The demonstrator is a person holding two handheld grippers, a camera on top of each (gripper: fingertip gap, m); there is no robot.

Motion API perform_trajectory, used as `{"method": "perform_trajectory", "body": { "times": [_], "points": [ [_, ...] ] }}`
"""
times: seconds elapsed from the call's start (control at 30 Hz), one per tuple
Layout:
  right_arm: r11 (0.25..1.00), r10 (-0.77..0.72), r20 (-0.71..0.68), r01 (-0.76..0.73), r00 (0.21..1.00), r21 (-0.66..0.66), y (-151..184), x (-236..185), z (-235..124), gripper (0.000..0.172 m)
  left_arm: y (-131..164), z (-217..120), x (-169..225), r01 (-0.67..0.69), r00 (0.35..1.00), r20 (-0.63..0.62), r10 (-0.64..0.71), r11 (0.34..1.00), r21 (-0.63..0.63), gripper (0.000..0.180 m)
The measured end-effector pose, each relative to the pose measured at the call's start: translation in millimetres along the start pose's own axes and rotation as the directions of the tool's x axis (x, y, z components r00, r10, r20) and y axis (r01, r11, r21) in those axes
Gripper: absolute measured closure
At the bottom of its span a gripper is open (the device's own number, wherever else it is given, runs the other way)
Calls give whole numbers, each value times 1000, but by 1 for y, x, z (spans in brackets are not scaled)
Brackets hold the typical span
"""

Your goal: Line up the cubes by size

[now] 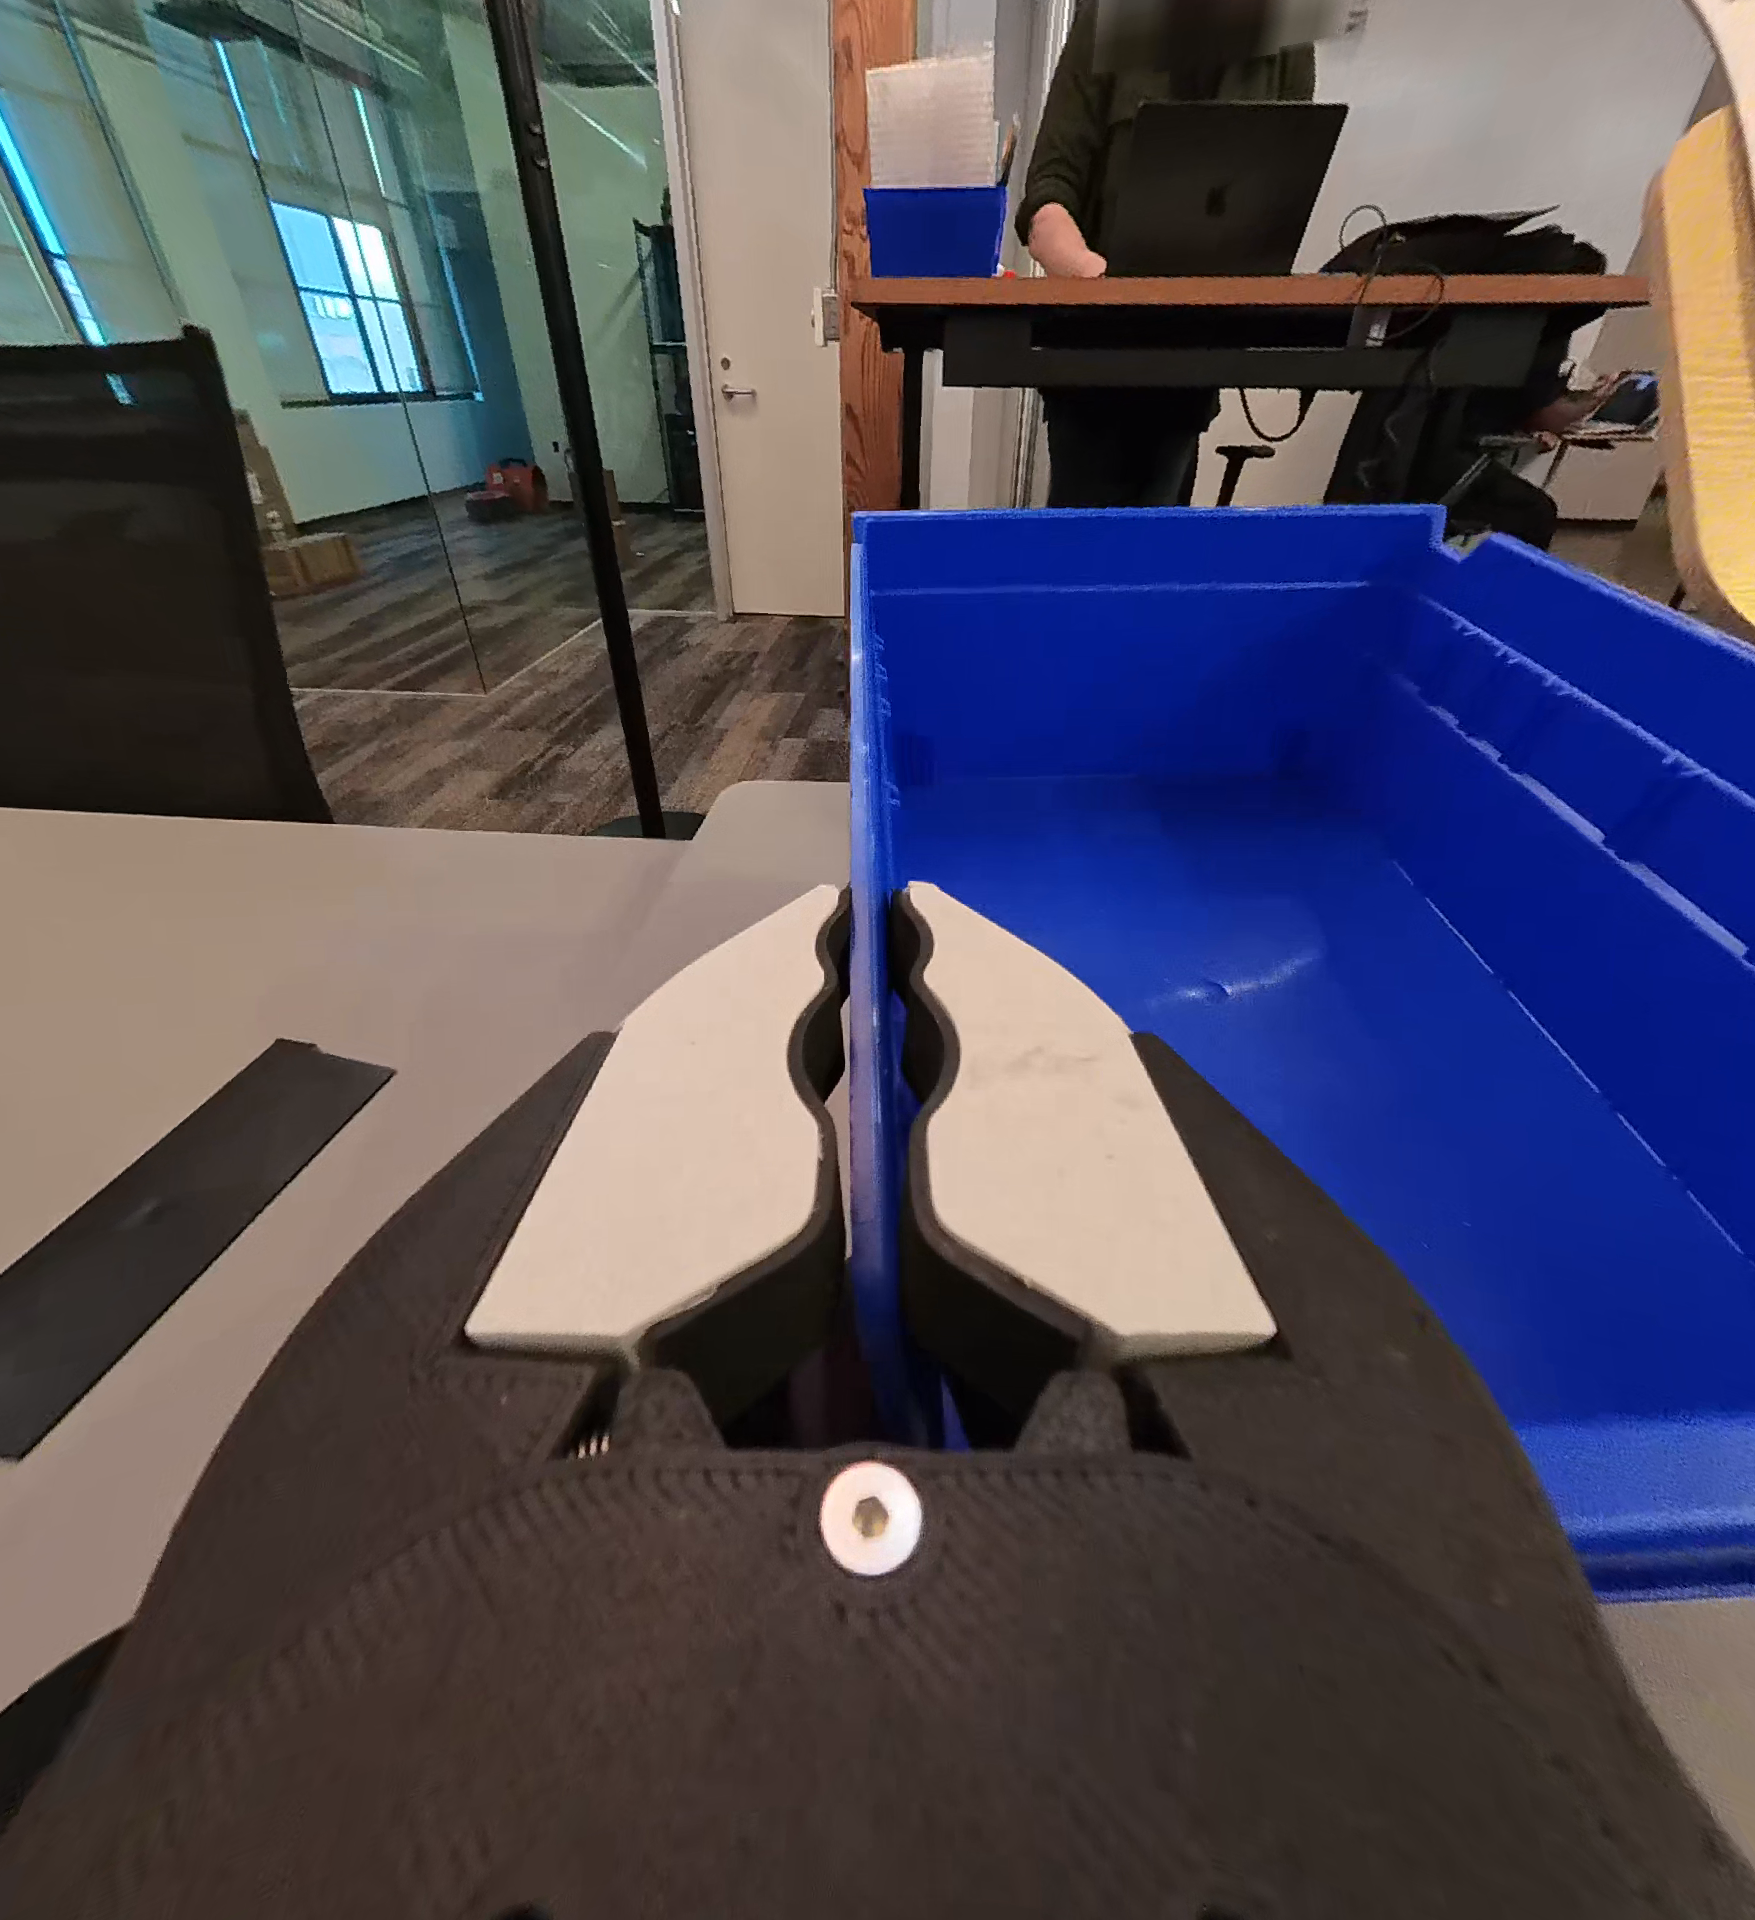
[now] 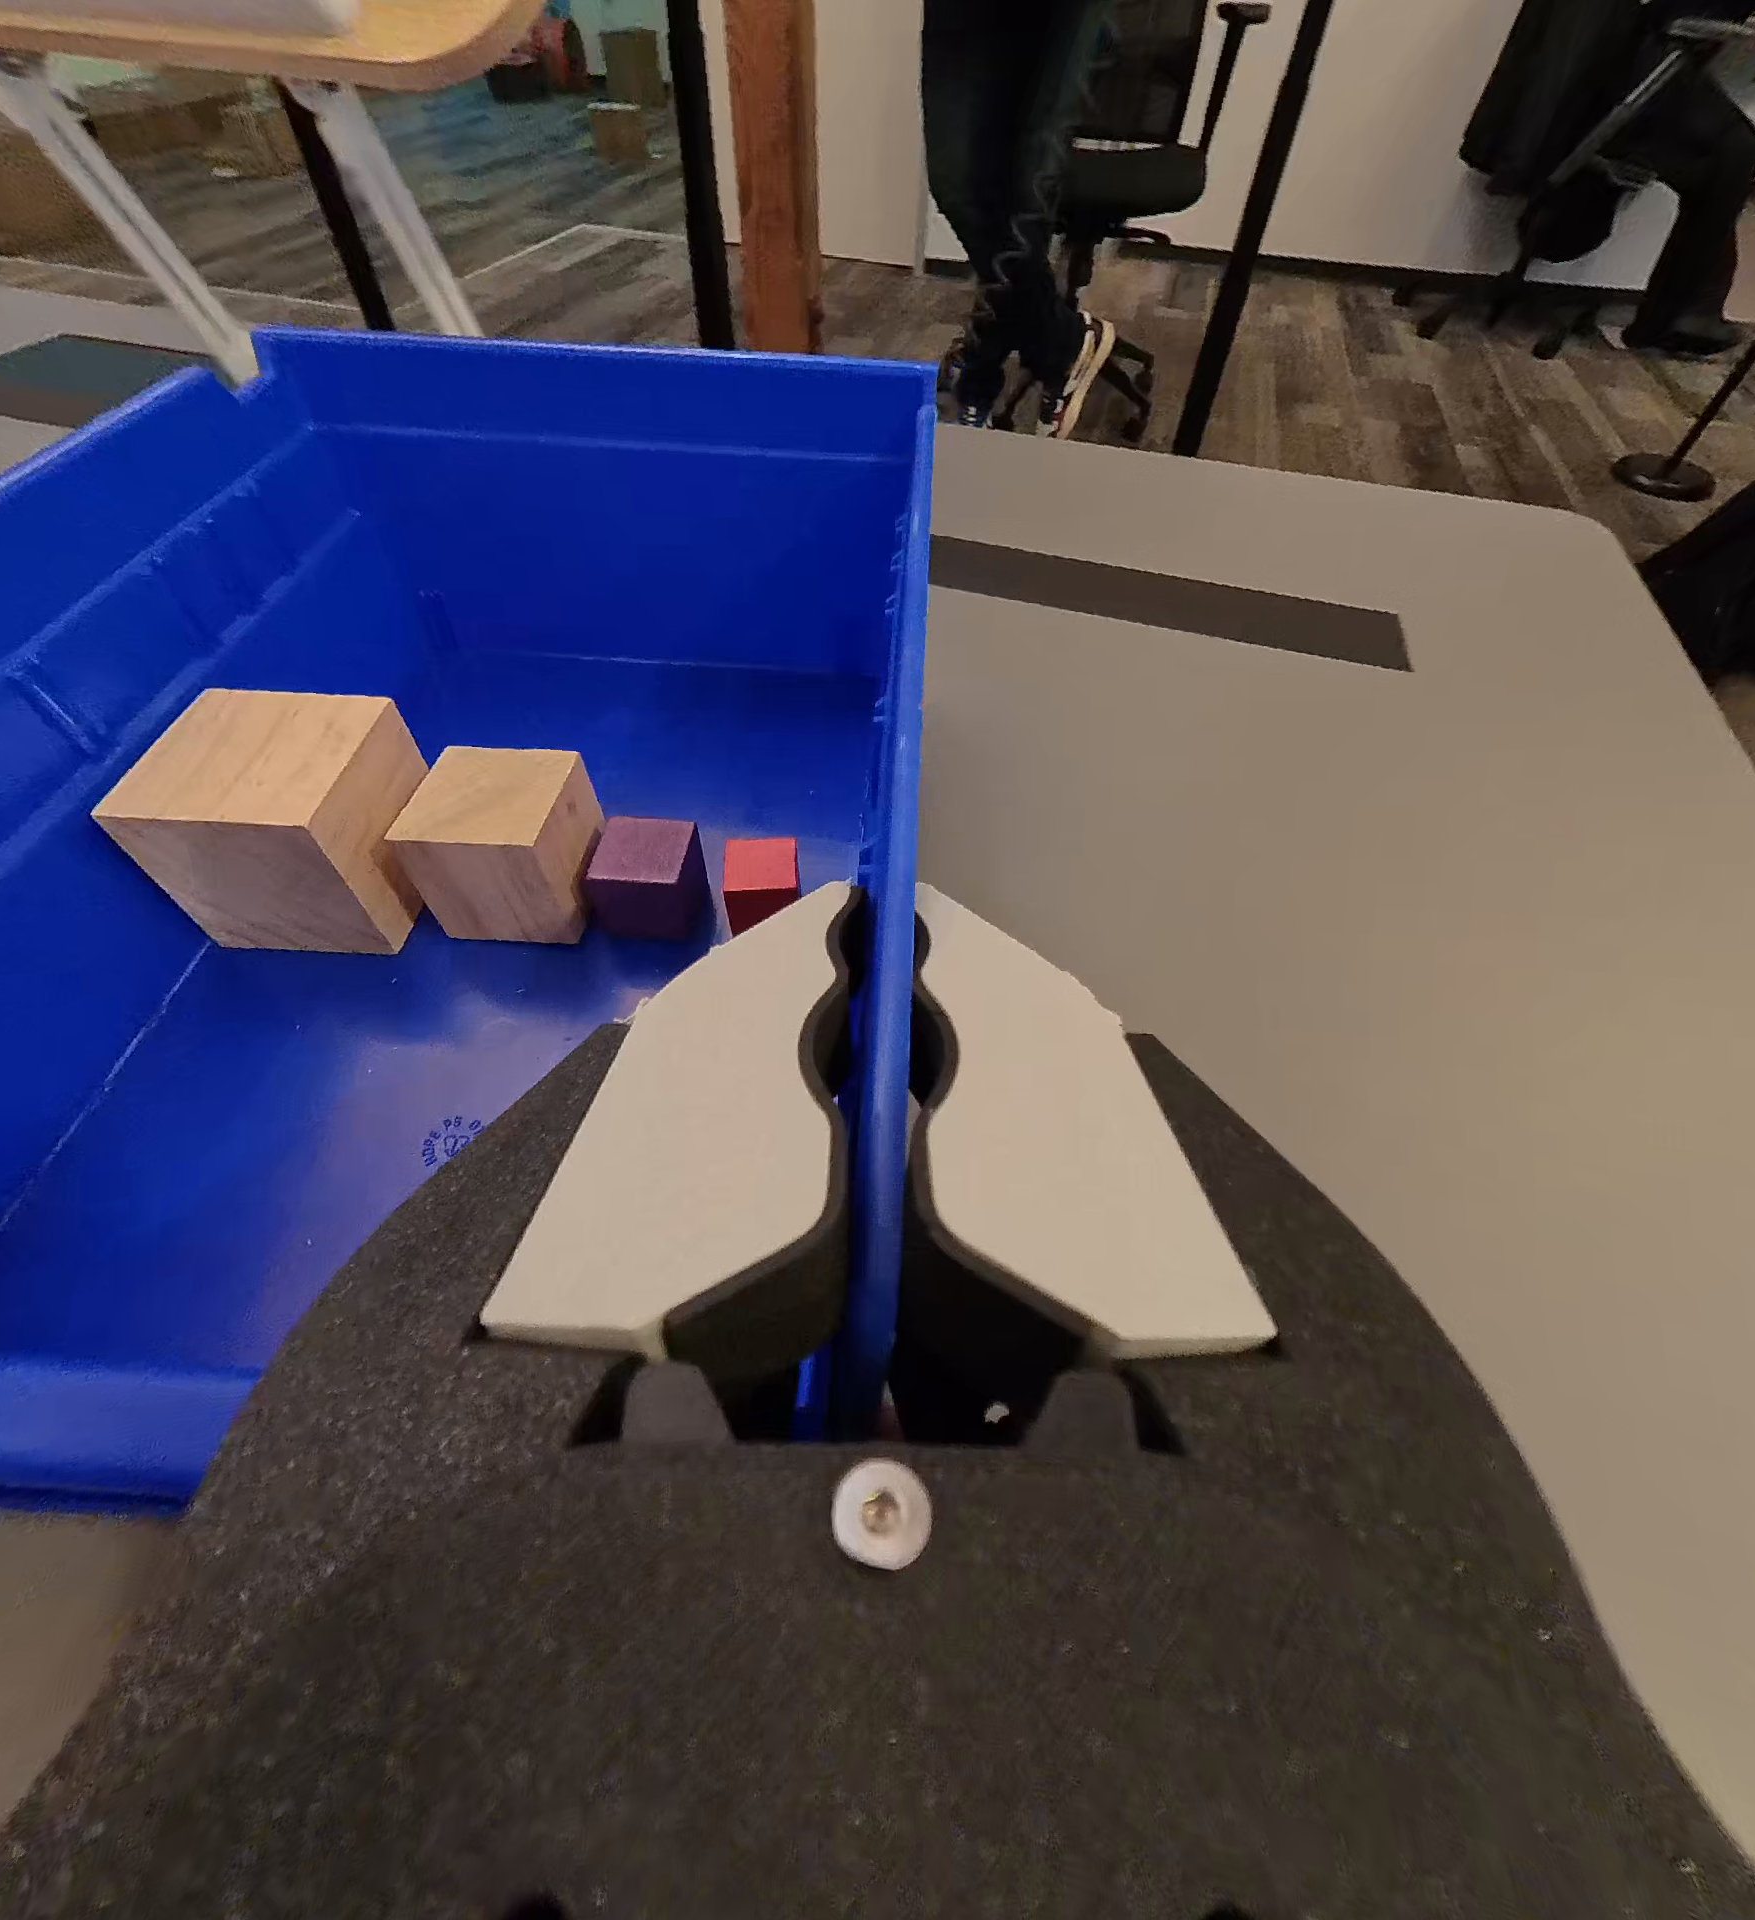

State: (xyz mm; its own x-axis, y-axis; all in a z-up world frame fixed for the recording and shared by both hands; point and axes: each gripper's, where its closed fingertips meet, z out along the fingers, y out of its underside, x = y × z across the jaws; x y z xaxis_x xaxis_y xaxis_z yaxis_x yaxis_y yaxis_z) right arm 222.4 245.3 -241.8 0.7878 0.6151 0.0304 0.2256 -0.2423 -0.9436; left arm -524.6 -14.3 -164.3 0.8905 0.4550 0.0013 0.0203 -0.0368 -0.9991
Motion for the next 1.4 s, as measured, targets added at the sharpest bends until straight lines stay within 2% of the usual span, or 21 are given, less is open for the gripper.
{"method": "perform_trajectory", "body": {
  "times": [0.33, 0.53, 0.7, 0.87, 1.07, 1.4],
  "points": [
    [999, -41, 111, 40, 993, 10, -4, -61, 6, 169, 2, -57, 3, -54, 998, -25, 52, 995, -88, 175],
    [998, -70, 172, 68, 983, 16, -9, -92, 20, 168, -7, -80, -4, -11, 999, -33, 6, 992, -129, 175],
    [996, -89, 241, 86, 966, 22, -14, -122, 31, 169, -24, -113, 0, -16, 994, -112, -2, 987, -160, 175],
    [992, -129, 298, 124, 946, 37, -19, -155, 42, 168, -19, -154, 11, -34, 983, -183, -5, 977, -209, 175],
    [989, -150, 372, 143, 916, 46, -27, -197, 62, 169, -15, -197, 26, -82, 959, -281, 28, 979, -185, 175],
    [986, -167, 437, 157, 884, 59, -43, -265, 104, 169, -5, -235, 24, -87, 934, -357, 24, 983, -164, 175]
  ]
}}
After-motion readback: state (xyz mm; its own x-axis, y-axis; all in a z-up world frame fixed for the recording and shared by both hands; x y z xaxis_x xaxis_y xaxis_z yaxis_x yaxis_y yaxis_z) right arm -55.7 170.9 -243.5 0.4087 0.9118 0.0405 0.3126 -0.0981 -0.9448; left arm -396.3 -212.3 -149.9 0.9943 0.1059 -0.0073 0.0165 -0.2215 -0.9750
